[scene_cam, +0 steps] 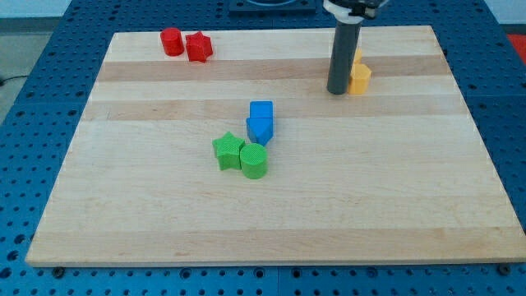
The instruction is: Separate the cube from the triangle
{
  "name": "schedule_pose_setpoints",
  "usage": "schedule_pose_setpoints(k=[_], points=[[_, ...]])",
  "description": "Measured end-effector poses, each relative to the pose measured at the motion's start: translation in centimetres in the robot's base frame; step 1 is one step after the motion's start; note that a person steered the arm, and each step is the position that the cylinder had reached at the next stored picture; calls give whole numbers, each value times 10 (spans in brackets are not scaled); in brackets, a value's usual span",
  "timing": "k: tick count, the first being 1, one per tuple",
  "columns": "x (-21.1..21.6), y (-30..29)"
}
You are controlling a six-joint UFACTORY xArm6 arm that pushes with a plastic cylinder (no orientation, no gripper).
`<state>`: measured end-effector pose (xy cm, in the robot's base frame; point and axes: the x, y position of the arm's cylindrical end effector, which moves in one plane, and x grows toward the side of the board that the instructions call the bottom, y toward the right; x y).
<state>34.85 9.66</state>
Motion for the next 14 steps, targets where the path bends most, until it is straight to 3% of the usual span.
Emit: schedule_pose_setpoints(k=[7,11,14], points=[[12,-72],[12,-71],[2,-142]])
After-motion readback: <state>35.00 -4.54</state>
